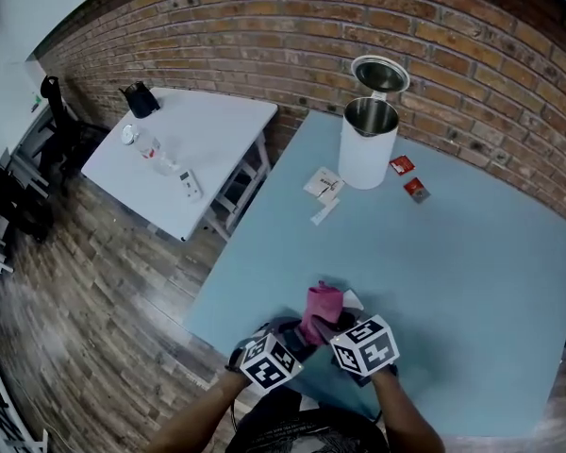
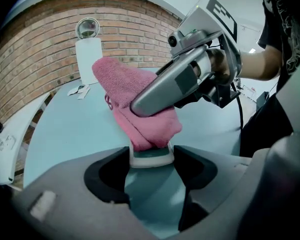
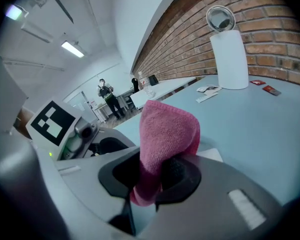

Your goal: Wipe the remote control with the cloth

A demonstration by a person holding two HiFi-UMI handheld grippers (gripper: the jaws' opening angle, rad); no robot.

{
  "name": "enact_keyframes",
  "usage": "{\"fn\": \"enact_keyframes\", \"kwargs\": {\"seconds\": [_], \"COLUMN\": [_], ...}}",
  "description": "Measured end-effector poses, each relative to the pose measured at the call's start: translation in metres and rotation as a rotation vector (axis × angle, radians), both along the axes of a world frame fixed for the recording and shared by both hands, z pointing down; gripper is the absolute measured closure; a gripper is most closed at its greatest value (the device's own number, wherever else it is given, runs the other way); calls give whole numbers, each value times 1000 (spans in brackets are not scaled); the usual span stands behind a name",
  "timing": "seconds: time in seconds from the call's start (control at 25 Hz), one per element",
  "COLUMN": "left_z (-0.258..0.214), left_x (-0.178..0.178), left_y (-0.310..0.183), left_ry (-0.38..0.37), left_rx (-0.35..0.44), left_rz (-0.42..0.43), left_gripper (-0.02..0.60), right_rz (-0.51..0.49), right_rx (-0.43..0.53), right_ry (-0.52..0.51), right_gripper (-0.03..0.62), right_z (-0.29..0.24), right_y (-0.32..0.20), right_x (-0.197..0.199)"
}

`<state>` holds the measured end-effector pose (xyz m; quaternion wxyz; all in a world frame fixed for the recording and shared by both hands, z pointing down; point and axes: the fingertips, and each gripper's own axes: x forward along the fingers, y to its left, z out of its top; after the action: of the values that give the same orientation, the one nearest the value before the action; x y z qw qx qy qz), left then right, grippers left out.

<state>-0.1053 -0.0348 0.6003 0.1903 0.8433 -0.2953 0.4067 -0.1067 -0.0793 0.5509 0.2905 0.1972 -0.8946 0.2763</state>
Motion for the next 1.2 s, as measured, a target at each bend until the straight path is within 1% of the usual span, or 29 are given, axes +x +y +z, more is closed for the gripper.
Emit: {"fn": "enact_keyframes", "kwargs": {"seconds": [0.36, 0.44, 0.6, 0.72, 0.92, 1.2], "left_z": [0, 0, 0, 1, 1, 1], "left_x": [0, -1, -2, -2, -2, -4], "left_y": [0, 1, 1, -1, 0, 1], "left_ry": [14, 11, 12, 16, 15, 6], "left_rx": [-14, -19, -20, -18, -20, -28], "left_rz": [15, 19, 23, 21, 21, 20], "left_gripper": [304, 304, 305, 305, 305, 305], "right_rz": [79, 114, 223, 285, 369, 455], "right_rx": [-19, -28, -59, -59, -70, -75], "right_ry": [-22, -35, -59, -73, -95, -110], "right_gripper": [520, 520, 520, 520, 520, 520], "right_z": [2, 2, 4, 4, 5, 5], "right_y": [-12, -17, -36, -48, -61, -74], "right_x": [12, 18, 38, 53, 75, 103]}}
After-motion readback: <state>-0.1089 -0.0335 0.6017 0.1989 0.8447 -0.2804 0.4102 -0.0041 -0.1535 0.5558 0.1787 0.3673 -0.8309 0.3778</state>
